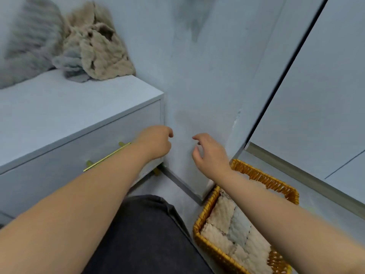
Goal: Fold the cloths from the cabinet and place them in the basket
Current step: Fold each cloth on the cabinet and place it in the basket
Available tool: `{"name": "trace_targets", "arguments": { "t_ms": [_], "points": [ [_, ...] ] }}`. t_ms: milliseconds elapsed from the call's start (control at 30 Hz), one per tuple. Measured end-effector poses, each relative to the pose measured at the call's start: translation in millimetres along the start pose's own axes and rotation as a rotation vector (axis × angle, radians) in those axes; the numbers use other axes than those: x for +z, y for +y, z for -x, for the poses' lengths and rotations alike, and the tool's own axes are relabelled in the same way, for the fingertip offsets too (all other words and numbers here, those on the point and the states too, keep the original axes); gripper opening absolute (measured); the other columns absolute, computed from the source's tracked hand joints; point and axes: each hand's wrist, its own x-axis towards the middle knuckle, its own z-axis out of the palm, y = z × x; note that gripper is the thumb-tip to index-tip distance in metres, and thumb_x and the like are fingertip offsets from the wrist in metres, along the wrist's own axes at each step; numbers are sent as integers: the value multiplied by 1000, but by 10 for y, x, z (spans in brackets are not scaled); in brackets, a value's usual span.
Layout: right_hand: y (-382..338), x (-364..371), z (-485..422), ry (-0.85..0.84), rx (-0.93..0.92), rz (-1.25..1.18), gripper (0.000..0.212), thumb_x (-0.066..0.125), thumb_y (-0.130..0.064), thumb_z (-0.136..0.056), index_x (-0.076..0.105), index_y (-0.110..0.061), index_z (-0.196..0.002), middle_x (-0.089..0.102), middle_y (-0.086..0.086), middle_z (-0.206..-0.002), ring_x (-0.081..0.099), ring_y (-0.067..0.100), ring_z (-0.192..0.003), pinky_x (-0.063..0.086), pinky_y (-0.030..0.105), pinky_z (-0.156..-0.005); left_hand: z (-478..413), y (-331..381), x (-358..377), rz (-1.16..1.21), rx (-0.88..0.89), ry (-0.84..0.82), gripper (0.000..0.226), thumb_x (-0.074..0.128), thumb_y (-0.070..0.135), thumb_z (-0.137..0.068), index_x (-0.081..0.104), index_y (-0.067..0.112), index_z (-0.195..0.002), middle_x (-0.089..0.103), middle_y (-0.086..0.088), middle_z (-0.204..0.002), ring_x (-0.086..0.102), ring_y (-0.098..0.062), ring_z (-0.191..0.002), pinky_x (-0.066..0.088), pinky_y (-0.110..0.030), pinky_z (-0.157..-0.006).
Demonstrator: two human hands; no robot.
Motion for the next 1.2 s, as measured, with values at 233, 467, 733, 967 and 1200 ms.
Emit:
{"name": "trace_targets", "arguments": {
  "t_ms": [233,467,733,967,1200],
  "points": [
    [-835,89,-752,64,-32,-137,36,51,-16,-92,54,-9,-126,58,4,-122,54,18,-111,42,28,-85,332,-830,-631,10,30,402,39,53,10,-90,56,11,-129,54,-11,-133,41,-28,-127,34,-38,-102],
    [-1664,454,-1385,-100,-1,-225,46,43,-24,-96,38,-14,-140,52,6,-131,45,21,-122,37,28,-89,452,-1784,-867,88,-341,430,52,47,30,-95,39,11,-142,37,-10,-149,23,-29,-141,21,-37,-113],
    [-2056,965,-1960,-402,132,49,53,35,-31,-97,24,-10,-145,35,8,-147,23,27,-140,15,45,-113,212,-2211,-995,-12,-501,386,62,38,43,-97,19,17,-150,7,-8,-160,0,-26,-147,11,-44,-118],
    [-2211,1387,-2316,-176,11,145,62,41,-27,-91,21,-8,-146,26,9,-151,22,28,-139,20,46,-112,-53,-2670,-1215,-92,-794,530,64,40,28,-95,11,18,-151,-3,-7,-160,-11,-29,-146,1,-54,-115],
    [-2215,1535,-2595,-231,-176,67,65,38,-22,-92,11,-16,-152,2,3,-160,1,23,-147,4,44,-119,-278,-3085,-1323,31,-848,567,65,40,21,-93,11,13,-151,25,-10,-153,11,-29,-144,14,-52,-112]
  ]
}}
